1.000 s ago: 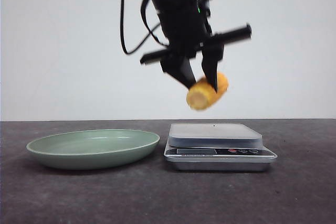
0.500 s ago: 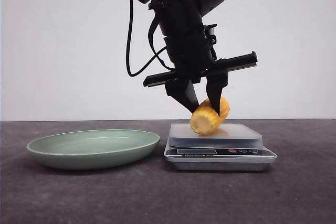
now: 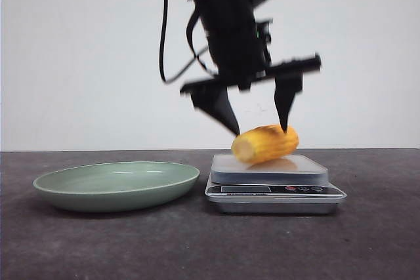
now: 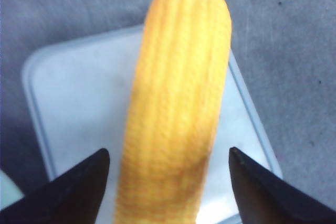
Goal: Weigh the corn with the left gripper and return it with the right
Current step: 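Lower the corn onto the scale and open the left gripper, then raise the left gripper away from the scale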
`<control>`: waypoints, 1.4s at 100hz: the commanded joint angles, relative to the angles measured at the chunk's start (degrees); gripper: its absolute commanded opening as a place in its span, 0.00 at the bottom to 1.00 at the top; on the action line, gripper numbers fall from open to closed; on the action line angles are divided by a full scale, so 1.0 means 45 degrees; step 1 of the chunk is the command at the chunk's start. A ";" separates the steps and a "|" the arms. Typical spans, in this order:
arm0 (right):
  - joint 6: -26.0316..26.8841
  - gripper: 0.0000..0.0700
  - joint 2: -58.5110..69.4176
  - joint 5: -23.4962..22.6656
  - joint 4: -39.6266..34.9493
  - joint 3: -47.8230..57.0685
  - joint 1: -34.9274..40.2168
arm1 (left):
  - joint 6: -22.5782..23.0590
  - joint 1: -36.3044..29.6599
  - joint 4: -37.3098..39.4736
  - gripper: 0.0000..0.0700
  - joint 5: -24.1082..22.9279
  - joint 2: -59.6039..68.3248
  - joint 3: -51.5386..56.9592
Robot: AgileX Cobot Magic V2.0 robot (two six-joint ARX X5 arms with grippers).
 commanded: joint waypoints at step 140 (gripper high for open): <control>0.0277 0.80 0.2705 -0.0505 0.1855 0.0253 0.2555 | 0.0087 0.2837 -1.2235 0.62 -0.2982 -1.9788 0.0287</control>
